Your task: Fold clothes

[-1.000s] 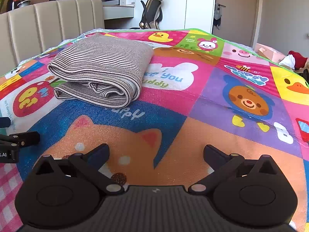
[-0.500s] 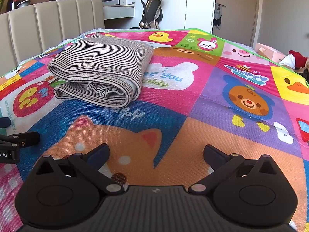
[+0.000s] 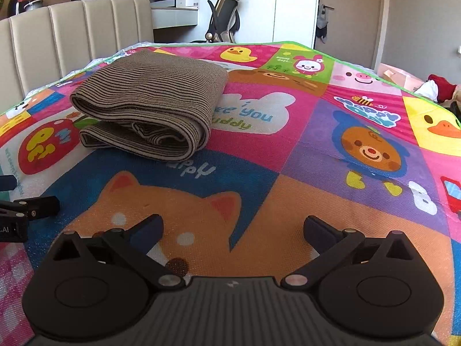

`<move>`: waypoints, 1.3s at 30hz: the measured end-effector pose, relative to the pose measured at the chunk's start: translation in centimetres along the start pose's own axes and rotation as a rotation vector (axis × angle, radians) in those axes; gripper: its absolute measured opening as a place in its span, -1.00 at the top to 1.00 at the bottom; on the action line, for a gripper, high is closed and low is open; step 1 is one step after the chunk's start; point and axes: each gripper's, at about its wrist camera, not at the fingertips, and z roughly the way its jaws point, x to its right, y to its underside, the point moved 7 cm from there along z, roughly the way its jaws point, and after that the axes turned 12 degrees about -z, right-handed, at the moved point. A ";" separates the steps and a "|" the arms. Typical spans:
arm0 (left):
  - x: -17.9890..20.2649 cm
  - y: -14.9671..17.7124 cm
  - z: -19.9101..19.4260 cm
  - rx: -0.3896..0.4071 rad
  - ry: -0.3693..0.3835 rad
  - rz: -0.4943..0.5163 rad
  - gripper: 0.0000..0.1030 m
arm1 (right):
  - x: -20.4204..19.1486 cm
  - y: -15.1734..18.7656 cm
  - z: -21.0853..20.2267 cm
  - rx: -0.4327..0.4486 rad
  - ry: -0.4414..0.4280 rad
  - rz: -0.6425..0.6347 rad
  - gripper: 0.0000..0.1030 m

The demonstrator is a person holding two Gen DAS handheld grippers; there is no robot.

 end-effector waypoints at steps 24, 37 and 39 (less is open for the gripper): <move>0.2 0.1 -0.1 0.000 -0.009 0.002 -1.00 | 0.3 0.1 0.1 0.012 -0.010 -0.002 -1.00; 0.2 0.1 -0.2 0.000 -0.007 -0.003 -1.00 | 0.5 0.2 0.0 0.013 -0.014 -0.004 -1.00; 0.2 0.1 -0.2 -0.001 -0.007 -0.003 -1.00 | 0.5 0.1 0.0 0.013 -0.014 -0.004 -1.00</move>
